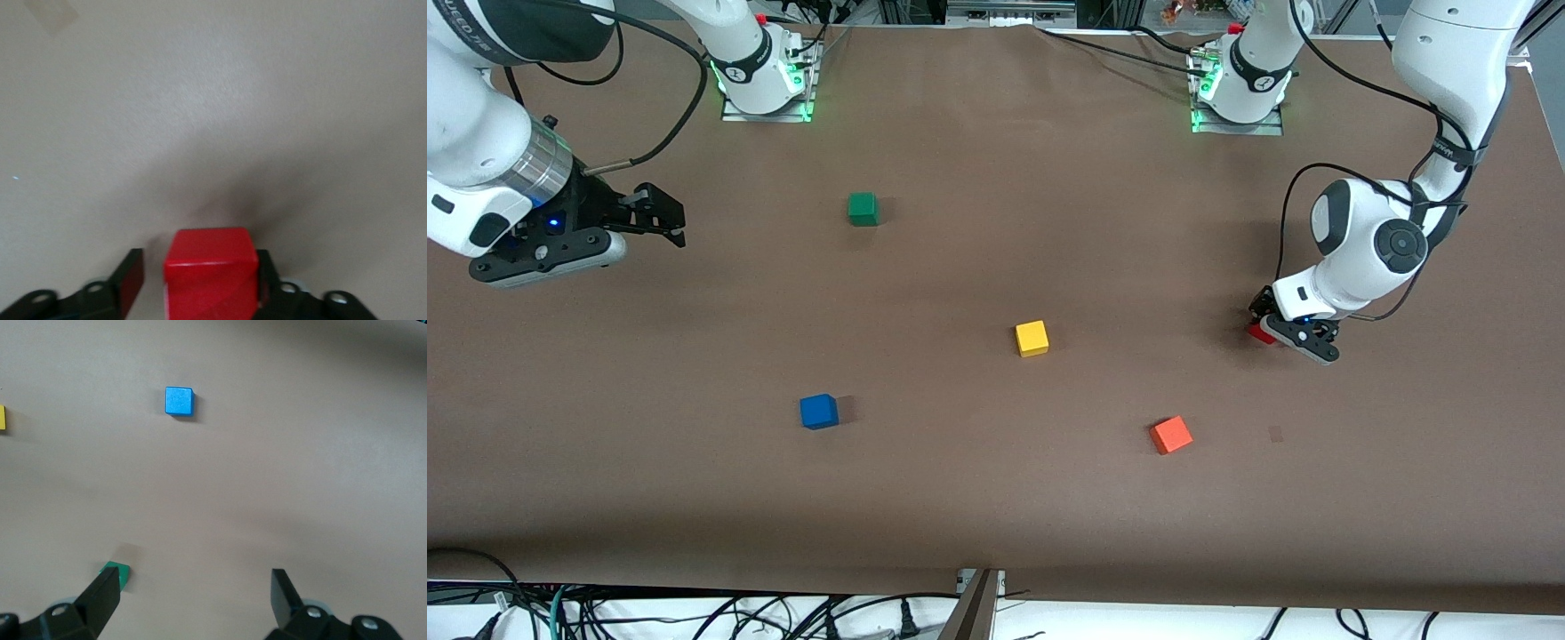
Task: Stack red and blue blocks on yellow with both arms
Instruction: 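Carry the red cube with the left gripper over the yellow cube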
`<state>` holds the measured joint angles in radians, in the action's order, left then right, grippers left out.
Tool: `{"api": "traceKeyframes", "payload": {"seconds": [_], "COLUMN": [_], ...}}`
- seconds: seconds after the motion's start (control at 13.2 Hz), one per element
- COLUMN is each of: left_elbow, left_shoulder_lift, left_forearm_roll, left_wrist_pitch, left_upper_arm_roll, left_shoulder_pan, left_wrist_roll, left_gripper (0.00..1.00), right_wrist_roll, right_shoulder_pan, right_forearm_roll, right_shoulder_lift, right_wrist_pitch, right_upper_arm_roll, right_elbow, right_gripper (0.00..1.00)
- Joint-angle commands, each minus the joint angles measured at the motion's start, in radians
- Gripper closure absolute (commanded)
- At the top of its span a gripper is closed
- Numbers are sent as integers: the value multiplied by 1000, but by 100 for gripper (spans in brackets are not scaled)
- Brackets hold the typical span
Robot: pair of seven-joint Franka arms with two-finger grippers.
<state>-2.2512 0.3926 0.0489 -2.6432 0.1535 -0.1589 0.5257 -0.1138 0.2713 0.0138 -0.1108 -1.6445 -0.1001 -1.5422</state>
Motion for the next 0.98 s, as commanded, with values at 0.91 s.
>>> {"api": "traceKeyframes", "payload": {"seconds": [0.91], "left_elbow": [490], "left_shoulder_lift": [78], "left_forearm_roll": [9], "left_wrist_pitch": [414], "left_upper_arm_roll": [121], "left_shoulder_pan": [441], "left_wrist_roll": [-1192], "left_gripper": [100], "right_wrist_roll": [-9], "right_shoulder_pan": [-4], "right_forearm_roll": [-12], "right_shoulder_lift": [3], "right_wrist_pitch": [-3], "right_upper_arm_roll": [5], "right_elbow": [2], "right_gripper": [0]}}
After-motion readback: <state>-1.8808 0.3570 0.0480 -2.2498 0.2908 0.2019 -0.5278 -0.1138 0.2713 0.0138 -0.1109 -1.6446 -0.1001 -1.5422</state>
